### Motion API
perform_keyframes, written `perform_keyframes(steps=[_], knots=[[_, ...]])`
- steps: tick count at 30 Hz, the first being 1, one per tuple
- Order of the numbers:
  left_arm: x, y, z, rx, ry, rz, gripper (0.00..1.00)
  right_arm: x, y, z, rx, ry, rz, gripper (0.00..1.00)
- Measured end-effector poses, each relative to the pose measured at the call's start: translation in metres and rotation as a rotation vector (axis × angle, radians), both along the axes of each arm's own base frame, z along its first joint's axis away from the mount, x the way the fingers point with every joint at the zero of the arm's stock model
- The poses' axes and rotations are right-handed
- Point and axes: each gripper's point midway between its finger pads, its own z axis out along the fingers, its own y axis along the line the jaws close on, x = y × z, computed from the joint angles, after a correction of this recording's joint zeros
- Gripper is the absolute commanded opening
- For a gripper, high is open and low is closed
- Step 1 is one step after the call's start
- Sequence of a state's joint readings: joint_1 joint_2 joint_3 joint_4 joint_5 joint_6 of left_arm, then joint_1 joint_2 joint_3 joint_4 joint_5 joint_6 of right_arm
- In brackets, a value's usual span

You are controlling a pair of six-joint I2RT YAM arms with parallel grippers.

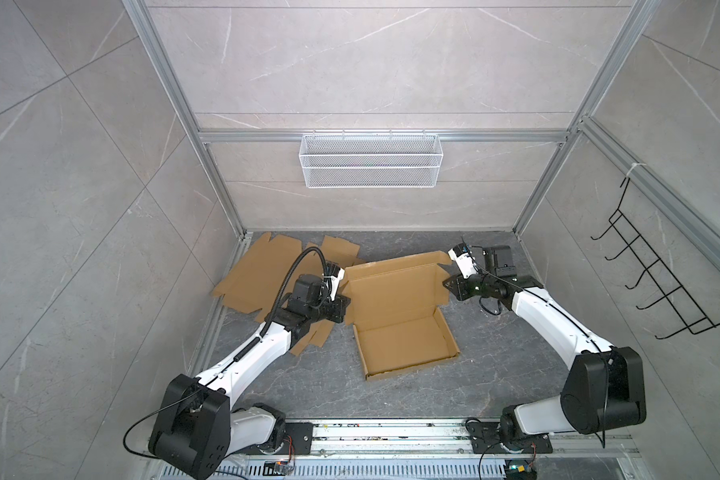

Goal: Fold the paper box

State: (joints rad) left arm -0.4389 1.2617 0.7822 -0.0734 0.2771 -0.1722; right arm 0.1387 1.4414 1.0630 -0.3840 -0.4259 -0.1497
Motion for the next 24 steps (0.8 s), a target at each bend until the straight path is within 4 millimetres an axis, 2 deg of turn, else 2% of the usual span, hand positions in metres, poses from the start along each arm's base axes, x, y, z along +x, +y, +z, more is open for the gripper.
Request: perform_keyframes(steps=[11,15,24], knots=[[0.023,-0.007,0.015,0.05,-0.06,-0.019,0.04,0.001,-0.01,0.0,-0.051,-0.023,-0.027,0.36],[0.031,-0.01,0.021,0.075,-0.084,-0.033,0.04,0.008,-0.01,-0.002,-0.05,-0.032,-0.028,0.36],[0.042,-0.015,0.015,0.098,-0.082,-0.049,0.03,0.02,-0.004,0.008,-0.022,-0.095,-0.011,0.32]])
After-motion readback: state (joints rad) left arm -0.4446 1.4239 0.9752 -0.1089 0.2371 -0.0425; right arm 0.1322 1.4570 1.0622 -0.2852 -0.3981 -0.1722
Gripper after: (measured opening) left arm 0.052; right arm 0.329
